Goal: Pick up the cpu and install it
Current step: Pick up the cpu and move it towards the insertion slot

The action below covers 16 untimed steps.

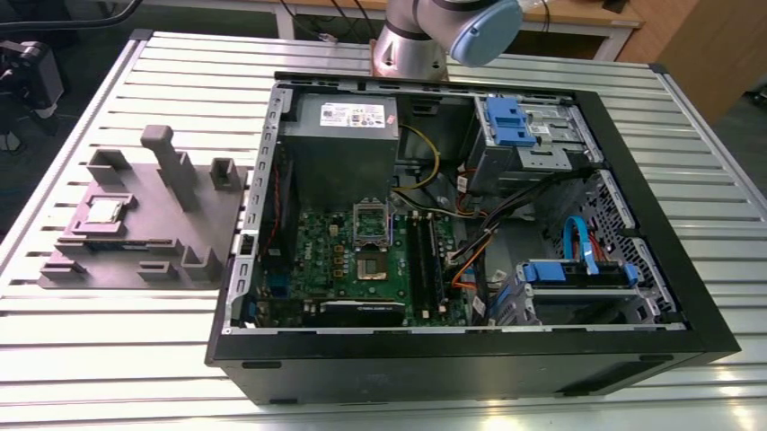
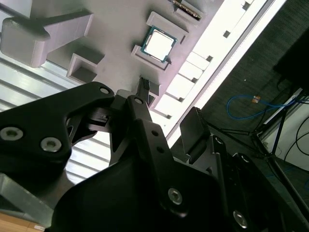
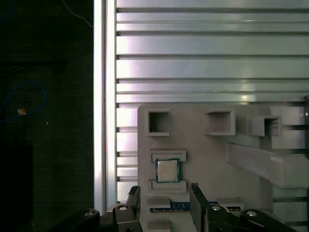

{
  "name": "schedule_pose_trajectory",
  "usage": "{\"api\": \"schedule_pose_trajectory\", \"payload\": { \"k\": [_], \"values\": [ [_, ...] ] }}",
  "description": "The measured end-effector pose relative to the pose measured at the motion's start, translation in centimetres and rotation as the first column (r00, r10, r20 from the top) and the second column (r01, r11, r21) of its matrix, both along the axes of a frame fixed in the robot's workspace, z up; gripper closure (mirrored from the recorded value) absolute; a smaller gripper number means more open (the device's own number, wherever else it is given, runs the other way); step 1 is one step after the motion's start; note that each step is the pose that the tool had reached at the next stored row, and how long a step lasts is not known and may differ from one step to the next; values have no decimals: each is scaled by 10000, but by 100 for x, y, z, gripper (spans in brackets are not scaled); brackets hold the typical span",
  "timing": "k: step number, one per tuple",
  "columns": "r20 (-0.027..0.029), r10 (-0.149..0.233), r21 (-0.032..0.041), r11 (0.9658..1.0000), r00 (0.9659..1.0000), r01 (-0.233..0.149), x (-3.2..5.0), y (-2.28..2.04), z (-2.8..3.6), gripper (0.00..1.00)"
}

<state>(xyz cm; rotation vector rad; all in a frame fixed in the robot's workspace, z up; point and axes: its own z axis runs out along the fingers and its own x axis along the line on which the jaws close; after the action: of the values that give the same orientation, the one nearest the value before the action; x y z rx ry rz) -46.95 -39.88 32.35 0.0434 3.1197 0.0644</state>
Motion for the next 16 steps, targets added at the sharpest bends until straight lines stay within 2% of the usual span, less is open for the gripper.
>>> {"api": "schedule_pose_trajectory", "payload": {
  "k": [16],
  "values": [
    [-1,0,-1,10000,10000,0,0,0,-41,47]
  ]
}}
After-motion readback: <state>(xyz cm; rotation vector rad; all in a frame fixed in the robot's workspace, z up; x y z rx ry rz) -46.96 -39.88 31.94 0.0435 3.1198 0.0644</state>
